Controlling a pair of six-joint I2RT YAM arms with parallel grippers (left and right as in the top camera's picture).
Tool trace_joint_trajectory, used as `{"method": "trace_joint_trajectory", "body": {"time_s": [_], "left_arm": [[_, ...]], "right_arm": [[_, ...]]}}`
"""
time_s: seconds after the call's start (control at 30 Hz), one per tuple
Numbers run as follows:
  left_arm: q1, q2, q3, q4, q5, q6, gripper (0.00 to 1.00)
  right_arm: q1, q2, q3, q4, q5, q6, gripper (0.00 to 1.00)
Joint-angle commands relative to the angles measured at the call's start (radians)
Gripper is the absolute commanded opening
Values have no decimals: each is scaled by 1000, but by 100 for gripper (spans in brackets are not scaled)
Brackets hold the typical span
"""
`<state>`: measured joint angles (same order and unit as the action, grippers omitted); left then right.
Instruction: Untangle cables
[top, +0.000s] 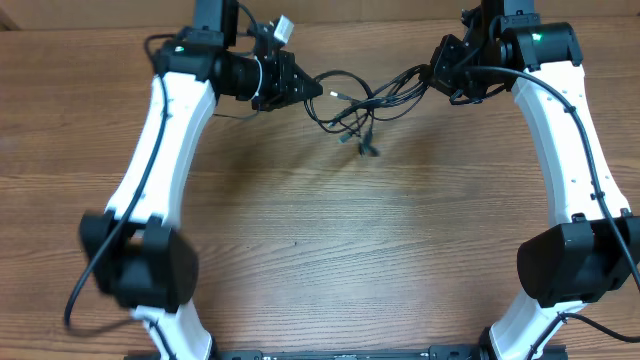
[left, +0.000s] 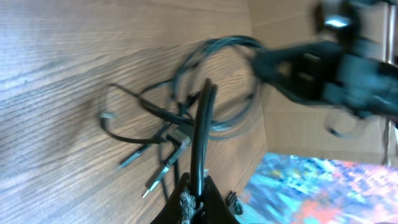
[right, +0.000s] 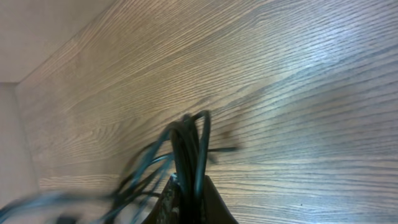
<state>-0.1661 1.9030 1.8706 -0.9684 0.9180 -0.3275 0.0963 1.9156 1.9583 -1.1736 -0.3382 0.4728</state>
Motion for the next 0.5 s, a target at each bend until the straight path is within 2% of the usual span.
{"method": "trace_joint_trajectory", "body": {"time_s": [0.0, 0.17, 0.37, 0.47], "left_arm": [[-5, -197, 10, -84, -120, 42, 4], [-3, -324, 10, -369, -626, -104, 4], [-3, -312, 8, -585, -1080, -261, 4], [-2, -304, 8, -638, -1216, -310, 4]], "right_arm": [[-18, -46, 25, 0, 69, 26, 4], [-58, -46, 25, -7, 68, 60, 4], [-107, -46, 25, -44, 68, 63, 4], [-127, -46, 25, -59, 69, 63, 4]]}}
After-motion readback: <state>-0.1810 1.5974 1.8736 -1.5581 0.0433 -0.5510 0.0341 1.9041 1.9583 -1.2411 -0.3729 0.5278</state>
